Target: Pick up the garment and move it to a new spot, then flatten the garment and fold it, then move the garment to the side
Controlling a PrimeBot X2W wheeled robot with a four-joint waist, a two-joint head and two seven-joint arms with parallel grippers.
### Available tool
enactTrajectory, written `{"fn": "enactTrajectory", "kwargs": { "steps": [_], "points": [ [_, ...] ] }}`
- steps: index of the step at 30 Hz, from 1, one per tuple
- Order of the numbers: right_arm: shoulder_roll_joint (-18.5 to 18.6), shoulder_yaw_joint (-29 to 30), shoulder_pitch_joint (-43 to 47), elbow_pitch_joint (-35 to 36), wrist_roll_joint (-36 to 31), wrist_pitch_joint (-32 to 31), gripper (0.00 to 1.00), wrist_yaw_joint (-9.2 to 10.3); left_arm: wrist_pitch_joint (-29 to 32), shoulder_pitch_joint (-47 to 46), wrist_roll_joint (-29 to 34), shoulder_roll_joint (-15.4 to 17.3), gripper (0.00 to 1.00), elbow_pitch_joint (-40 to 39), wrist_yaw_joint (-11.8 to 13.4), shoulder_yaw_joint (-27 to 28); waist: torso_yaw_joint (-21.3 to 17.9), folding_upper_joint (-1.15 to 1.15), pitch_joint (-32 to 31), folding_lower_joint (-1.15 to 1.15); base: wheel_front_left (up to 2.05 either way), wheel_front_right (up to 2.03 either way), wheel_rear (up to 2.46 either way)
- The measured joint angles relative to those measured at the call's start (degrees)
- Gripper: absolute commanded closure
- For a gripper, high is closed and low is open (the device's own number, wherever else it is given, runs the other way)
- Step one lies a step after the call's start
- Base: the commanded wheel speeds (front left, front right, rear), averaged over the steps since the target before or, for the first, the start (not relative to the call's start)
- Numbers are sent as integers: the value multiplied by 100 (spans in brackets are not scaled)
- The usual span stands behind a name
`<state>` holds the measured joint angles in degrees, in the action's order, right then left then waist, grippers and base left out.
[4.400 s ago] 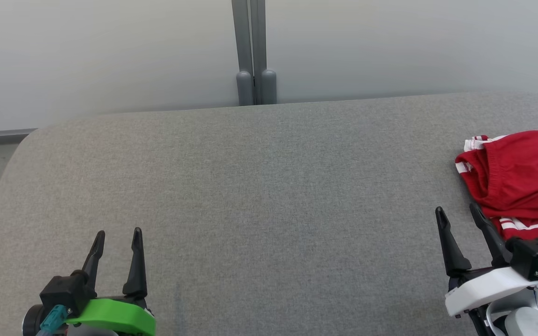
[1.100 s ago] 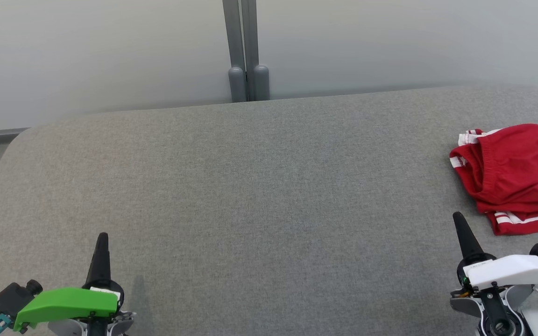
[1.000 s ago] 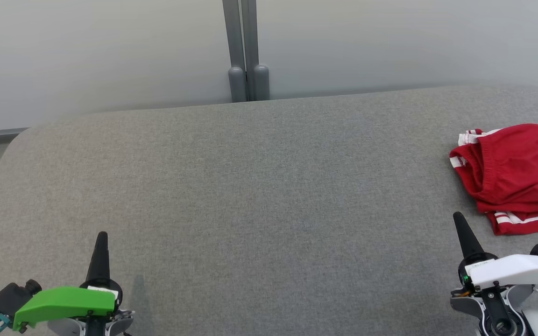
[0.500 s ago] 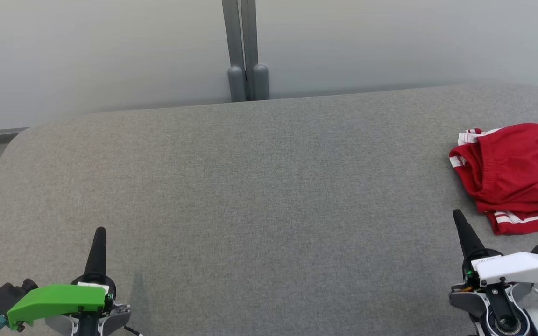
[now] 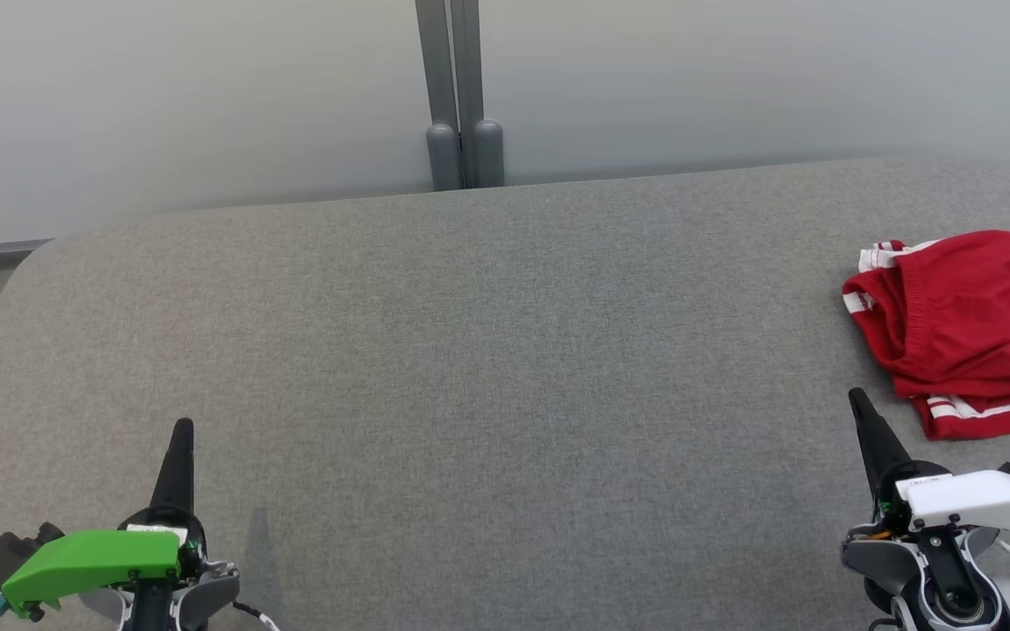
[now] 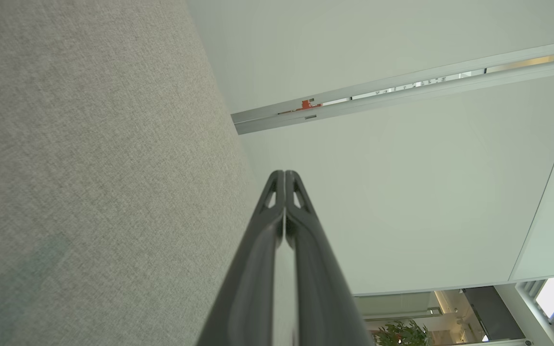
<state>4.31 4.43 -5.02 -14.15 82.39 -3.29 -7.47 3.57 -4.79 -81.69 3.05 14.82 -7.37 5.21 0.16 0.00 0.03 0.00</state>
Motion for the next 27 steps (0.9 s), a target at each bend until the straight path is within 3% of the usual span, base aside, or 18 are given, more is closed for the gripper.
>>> {"fn": "enactTrajectory", "kwargs": {
  "steps": [27],
  "points": [
    [-131,182,-96,2,954,-293,100,0,291,-94,-1005,-15,100,-67,0,124,-15,0,14,0,0,0,0]
  ]
}}
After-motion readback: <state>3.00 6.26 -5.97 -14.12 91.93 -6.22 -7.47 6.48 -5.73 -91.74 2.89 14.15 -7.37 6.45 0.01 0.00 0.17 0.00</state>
